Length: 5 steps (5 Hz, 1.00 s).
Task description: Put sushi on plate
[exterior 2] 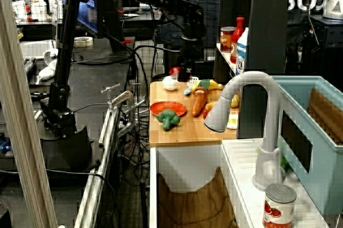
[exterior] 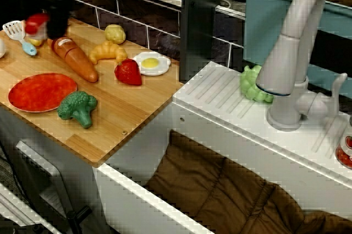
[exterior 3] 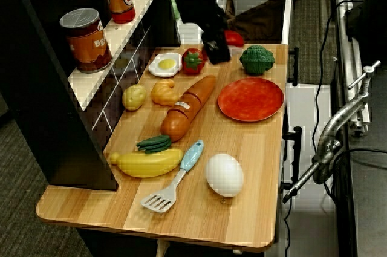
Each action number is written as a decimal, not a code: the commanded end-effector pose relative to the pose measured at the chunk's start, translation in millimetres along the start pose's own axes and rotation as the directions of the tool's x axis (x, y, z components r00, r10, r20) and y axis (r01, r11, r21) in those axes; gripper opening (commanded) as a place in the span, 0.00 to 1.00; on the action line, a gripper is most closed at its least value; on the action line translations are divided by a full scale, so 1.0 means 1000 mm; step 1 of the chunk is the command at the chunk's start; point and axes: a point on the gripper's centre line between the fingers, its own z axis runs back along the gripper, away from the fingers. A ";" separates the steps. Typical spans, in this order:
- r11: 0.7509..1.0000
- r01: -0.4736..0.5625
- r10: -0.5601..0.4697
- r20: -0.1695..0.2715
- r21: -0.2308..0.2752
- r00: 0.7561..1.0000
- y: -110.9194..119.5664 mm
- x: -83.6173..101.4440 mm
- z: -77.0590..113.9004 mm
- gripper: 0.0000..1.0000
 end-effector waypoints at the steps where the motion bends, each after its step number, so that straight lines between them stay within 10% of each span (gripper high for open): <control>1: 0.998 0.063 -0.063 0.014 0.012 0.998 -0.009 -0.022 0.007 0.00; 2: 0.996 0.084 -0.084 0.006 0.002 0.996 -0.019 -0.032 0.005 0.00; 3: 0.996 0.084 -0.084 0.006 0.002 0.996 -0.019 -0.032 0.005 1.00; 5: 0.996 0.084 -0.084 0.006 0.002 0.996 -0.019 -0.032 0.005 1.00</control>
